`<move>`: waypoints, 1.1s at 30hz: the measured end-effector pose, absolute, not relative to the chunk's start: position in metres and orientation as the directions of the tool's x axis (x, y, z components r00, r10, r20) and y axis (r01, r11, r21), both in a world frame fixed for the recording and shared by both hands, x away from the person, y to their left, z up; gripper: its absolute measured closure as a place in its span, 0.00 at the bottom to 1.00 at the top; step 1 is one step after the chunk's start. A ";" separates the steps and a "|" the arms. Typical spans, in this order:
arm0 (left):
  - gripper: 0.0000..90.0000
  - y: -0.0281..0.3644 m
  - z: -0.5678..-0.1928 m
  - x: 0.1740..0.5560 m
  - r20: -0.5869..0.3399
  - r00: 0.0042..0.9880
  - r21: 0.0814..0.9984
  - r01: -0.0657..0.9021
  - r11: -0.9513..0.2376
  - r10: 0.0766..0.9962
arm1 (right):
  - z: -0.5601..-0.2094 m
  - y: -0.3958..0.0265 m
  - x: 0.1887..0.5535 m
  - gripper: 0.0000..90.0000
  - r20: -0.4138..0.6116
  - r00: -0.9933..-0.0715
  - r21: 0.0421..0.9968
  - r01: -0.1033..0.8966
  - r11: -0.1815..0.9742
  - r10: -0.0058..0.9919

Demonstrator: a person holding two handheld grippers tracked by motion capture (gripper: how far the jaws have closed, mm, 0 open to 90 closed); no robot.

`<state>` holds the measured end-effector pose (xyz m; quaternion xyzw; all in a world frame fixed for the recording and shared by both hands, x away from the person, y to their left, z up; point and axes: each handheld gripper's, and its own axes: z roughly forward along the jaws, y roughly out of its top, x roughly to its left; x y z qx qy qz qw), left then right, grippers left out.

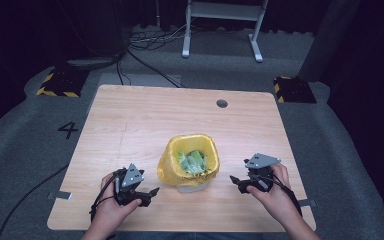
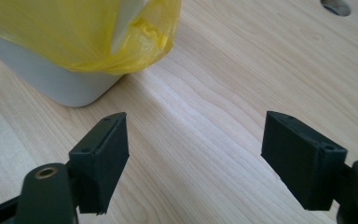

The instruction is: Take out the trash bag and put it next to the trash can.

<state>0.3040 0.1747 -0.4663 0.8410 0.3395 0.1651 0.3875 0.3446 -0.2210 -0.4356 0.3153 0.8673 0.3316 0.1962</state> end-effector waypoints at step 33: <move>0.95 0.149 -0.441 0.310 0.017 0.761 0.795 0.382 -0.470 0.648 | -0.431 -0.179 0.346 1.00 -0.159 -0.791 0.816 0.232 0.530 0.591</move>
